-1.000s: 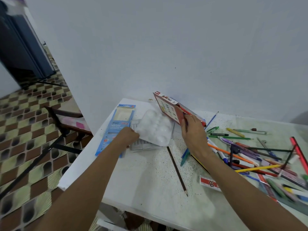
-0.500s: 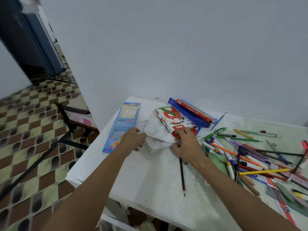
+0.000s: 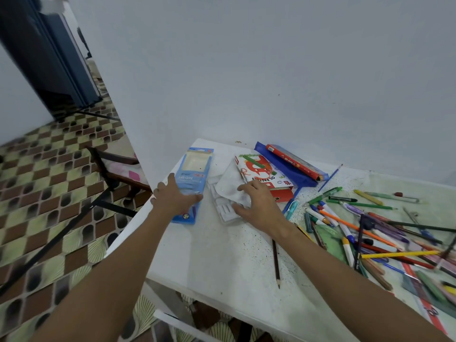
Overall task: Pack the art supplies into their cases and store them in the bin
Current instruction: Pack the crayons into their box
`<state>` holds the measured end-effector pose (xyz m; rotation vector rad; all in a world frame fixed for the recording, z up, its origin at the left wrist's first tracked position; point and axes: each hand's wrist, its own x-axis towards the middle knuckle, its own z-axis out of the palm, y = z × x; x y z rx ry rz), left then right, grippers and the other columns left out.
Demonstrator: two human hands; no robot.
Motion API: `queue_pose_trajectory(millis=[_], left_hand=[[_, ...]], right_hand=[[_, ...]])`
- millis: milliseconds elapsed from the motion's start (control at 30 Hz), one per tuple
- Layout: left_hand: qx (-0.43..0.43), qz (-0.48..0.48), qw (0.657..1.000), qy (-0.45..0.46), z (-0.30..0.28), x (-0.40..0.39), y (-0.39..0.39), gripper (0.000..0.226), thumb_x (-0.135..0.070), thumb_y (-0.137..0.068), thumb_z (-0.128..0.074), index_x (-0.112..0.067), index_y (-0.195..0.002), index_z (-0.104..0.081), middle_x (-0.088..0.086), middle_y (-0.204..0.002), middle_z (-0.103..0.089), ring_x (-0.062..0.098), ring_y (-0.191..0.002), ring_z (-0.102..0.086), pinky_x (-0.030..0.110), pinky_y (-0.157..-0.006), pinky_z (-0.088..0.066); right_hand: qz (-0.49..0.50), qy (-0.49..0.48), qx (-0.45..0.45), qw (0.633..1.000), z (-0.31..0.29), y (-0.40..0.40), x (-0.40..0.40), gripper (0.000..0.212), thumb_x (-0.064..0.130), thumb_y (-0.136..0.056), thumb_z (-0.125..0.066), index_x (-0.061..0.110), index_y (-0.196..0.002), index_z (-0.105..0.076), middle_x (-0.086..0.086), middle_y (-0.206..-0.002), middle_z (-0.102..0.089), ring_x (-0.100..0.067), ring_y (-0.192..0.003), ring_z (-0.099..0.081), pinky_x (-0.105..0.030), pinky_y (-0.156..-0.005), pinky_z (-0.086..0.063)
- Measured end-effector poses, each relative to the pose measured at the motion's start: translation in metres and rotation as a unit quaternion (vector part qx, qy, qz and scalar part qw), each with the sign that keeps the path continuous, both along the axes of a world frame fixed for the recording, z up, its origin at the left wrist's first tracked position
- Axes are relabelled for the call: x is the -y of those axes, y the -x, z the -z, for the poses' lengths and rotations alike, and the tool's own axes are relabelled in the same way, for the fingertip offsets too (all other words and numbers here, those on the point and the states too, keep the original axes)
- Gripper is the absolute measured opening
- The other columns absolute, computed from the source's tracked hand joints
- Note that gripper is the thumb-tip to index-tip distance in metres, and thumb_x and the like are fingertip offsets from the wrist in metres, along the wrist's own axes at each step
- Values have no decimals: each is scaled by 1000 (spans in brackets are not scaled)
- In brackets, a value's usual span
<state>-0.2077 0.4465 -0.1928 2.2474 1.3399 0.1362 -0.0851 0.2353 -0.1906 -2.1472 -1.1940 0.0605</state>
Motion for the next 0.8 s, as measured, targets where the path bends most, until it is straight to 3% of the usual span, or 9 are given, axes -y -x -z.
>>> queue_pose_trajectory(millis=[167,267,333,433,600,667,700,767,800], left_hand=[[139,-13,990,18,1,5,20,72,-43,-52,-65,-20,-117,-43,7,-104,-56,27,-95,-61,37,-72,-55],[219,9,976,-23,-7,18,36,72,-44,-61,-75,-18,-122,-46,1,-111,-56,20,-102,-57,38,-81,-53],[263,16,964,-25,-15,27,44,77,-32,-70,-82,-18,-134,-41,-8,-117,-48,12,-107,-50,29,-86,-47],[298,78,951,-7,-32,35,49,85,-24,-70,-83,-23,-141,-35,-14,-119,-47,7,-108,-48,17,-83,-42],[296,194,934,48,-64,48,32,91,-27,-60,-80,-35,-138,-34,-15,-126,-48,4,-113,-51,23,-89,-48],[286,243,925,64,-72,61,18,95,-19,-64,-83,-34,-142,-32,-17,-128,-47,0,-115,-49,17,-89,-45],[285,265,918,71,-75,68,10,97,-18,-64,-83,-33,-143,-31,-16,-129,-47,0,-115,-50,13,-88,-44],[283,303,906,86,-76,84,-7,96,-18,-62,-81,-35,-143,-32,-17,-129,-47,5,-112,-54,15,-84,-47],[279,325,899,95,-78,96,-14,96,-14,-63,-82,-37,-142,-32,-16,-130,-46,7,-108,-56,17,-81,-50]], right_hand=[[-6,26,-42,999,-8,4,-30,49,35,-83,-71,19,-127,-55,-1,-125,-53,-18,-118,-44,-24,-94,-34],[-9,22,-86,996,-11,3,-40,57,36,-79,-75,21,-129,-53,-1,-123,-53,-18,-112,-49,-26,-92,-41],[-8,5,-120,993,-16,1,-43,68,37,-75,-79,21,-134,-48,-1,-125,-51,-15,-106,-51,-28,-88,-46],[-5,-51,-191,980,-31,-6,-39,98,35,-66,-86,21,-146,-32,2,-130,-45,-14,-100,-53,-16,-72,-44],[43,-142,-284,947,-61,-28,1,120,29,-60,-91,26,-152,-13,9,-120,-54,-5,-89,-64,-18,-73,-53],[61,-159,-307,937,-73,-36,30,100,29,-64,-88,25,-146,-31,16,-107,-58,-6,-96,-64,-23,-86,-50],[64,-179,-324,927,-78,-39,45,76,28,-69,-85,26,-135,-48,13,-104,-62,-6,-94,-64,-24,-86,-50],[62,-240,-372,894,-87,-45,77,21,26,-81,-74,27,-101,-66,3,-95,-67,-11,-82,-63,-27,-74,-52],[76,-263,-382,883,-87,-49,94,9,27,-86,-68,22,-94,-68,-3,-92,-67,-16,-79,-62,-28,-67,-52]])
